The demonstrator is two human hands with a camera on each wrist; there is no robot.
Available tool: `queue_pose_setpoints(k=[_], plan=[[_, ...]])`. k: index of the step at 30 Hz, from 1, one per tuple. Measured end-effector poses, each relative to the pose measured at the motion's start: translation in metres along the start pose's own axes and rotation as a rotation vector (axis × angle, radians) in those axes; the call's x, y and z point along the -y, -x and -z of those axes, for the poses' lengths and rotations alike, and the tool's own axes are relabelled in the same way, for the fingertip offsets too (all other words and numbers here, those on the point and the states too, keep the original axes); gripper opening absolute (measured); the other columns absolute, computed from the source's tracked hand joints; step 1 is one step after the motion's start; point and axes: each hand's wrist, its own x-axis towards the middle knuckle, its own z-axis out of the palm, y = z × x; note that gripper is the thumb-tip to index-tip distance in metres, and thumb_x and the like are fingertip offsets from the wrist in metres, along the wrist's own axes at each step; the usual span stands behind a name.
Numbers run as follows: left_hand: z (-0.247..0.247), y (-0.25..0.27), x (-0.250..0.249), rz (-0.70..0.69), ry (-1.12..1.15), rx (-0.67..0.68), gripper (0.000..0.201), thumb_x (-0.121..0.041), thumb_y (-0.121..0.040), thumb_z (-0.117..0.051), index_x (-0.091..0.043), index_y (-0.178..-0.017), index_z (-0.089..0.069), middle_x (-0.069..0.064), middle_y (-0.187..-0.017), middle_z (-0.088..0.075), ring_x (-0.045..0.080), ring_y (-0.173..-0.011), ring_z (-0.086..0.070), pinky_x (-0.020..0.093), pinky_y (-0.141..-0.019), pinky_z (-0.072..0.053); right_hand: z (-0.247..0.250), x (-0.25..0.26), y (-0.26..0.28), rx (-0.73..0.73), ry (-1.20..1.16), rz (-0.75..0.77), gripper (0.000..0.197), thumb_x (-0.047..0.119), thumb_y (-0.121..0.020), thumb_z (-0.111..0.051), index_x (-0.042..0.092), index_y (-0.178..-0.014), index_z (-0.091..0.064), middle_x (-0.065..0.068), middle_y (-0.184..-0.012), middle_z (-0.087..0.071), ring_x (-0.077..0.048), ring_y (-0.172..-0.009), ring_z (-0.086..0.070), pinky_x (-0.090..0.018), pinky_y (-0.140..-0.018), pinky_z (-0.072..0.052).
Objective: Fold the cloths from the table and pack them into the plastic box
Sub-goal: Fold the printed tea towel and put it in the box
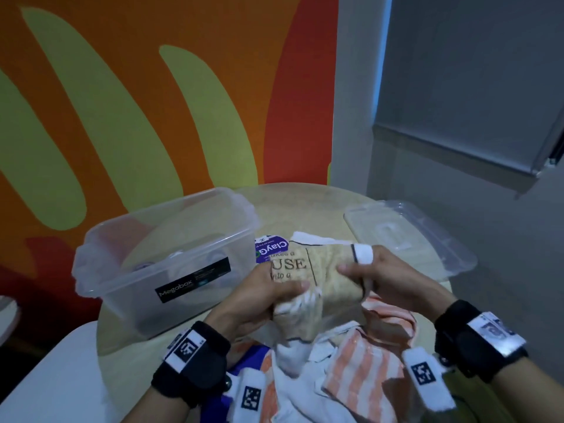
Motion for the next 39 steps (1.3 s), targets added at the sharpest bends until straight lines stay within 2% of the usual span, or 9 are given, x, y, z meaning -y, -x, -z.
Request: queue_pose_setpoints(k=[3,12,15,20,23,29,32,35,39], plan=[[-0.005,-0.004,-0.007,-0.024,0.253,-0.018,0.040,0.003,-0.096,-0.060,0.010,-0.135,-0.056,0.033,-0.135,-0.060,0.041,-0.121,-0.062,0.046,-0.104,-0.054,0.000,0.010,-0.006,-0.138,-0.166,-0.035,0.022,0.010,-0.094,-0.068,-0.003,-0.111,-0.073,-0.025,-0.113,-0.073,-0.035,-0.101,-0.073,-0.039,-0.084,-0.061],[0.020,0.006,-0.012,0.005,0.159,0.038,0.052,0.014,-0.094,-0.058,-0.004,-0.142,-0.051,0.022,-0.137,-0.064,0.038,-0.129,-0.060,0.051,-0.113,-0.046,0.001,0.014,0.023,0.081,-0.244,-0.089,0.035,0.006,-0.088,-0.072,-0.002,-0.122,-0.067,-0.021,-0.118,-0.070,-0.035,-0.106,-0.068,-0.036,-0.081,-0.062],[0.029,0.024,0.020,0.123,0.045,-0.053,0.044,0.006,-0.094,-0.064,-0.002,-0.137,-0.057,0.020,-0.131,-0.068,0.036,-0.121,-0.066,0.049,-0.106,-0.052,-0.018,-0.034,0.037,0.048,-0.103,-0.336,0.017,0.011,-0.089,-0.075,-0.001,-0.089,-0.062,-0.018,-0.086,-0.065,-0.022,-0.082,-0.071,-0.029,-0.064,-0.054],[0.029,0.056,0.041,0.162,-0.094,-0.234,0.055,0.017,-0.086,-0.069,-0.009,-0.131,-0.052,0.014,-0.100,-0.079,0.024,-0.088,-0.077,0.031,-0.069,-0.062,-0.030,-0.059,0.038,-0.066,0.026,-0.310,0.025,0.008,-0.084,-0.080,0.006,-0.079,-0.056,-0.018,-0.077,-0.051,-0.029,-0.064,-0.051,-0.032,-0.063,-0.045],[0.030,0.057,0.020,0.106,-0.229,-0.338,0.071,0.010,-0.086,-0.074,-0.016,-0.144,-0.042,0.013,-0.107,-0.068,0.020,-0.087,-0.073,0.027,-0.062,-0.060,-0.032,-0.042,0.031,-0.154,-0.092,-0.277,0.016,0.005,-0.091,-0.073,0.009,-0.086,-0.058,-0.018,-0.076,-0.055,-0.023,-0.053,-0.049,-0.024,-0.043,-0.042],[0.024,0.081,0.018,0.163,-0.416,-0.246,0.049,-0.027,-0.095,-0.073,-0.020,-0.137,-0.047,0.005,-0.103,-0.068,0.005,-0.072,-0.073,0.023,-0.055,-0.053,-0.051,-0.065,0.051,-0.105,-0.038,-0.334,0.041,0.030,-0.088,-0.079,0.010,-0.122,-0.067,-0.020,-0.122,-0.071,-0.026,-0.102,-0.071,-0.037,-0.089,-0.054],[0.028,0.095,0.034,0.121,-0.508,-0.206,0.053,-0.038,-0.088,-0.079,-0.026,-0.133,-0.052,-0.007,-0.120,-0.063,-0.009,-0.087,-0.068,0.011,-0.070,-0.053,-0.058,-0.082,0.061,-0.170,0.243,-0.201,0.051,0.029,-0.080,-0.086,0.020,-0.125,-0.063,-0.002,-0.115,-0.076,-0.019,-0.103,-0.074,-0.047,-0.098,-0.056],[0.037,0.110,0.038,0.091,-0.806,-0.068,0.054,-0.044,-0.079,-0.087,-0.037,-0.122,-0.055,-0.016,-0.131,-0.050,-0.010,-0.108,-0.056,0.007,-0.080,-0.046,-0.057,-0.087,0.067,-0.319,0.334,-0.185,0.059,0.020,-0.080,-0.086,0.023,-0.128,-0.052,-0.018,-0.096,-0.073,-0.032,-0.090,-0.074,-0.057,-0.092,-0.056],[0.041,0.117,0.050,0.011,-1.167,-0.063,0.046,-0.030,-0.079,-0.082,-0.038,-0.115,-0.054,-0.014,-0.137,-0.035,0.009,-0.117,-0.047,0.030,-0.092,-0.047,-0.064,-0.080,0.082,-0.275,0.541,-0.163,0.060,0.021,-0.084,-0.083,0.031,-0.129,-0.045,-0.003,-0.092,-0.067,-0.015,-0.081,-0.066,-0.031,-0.069,-0.054]])
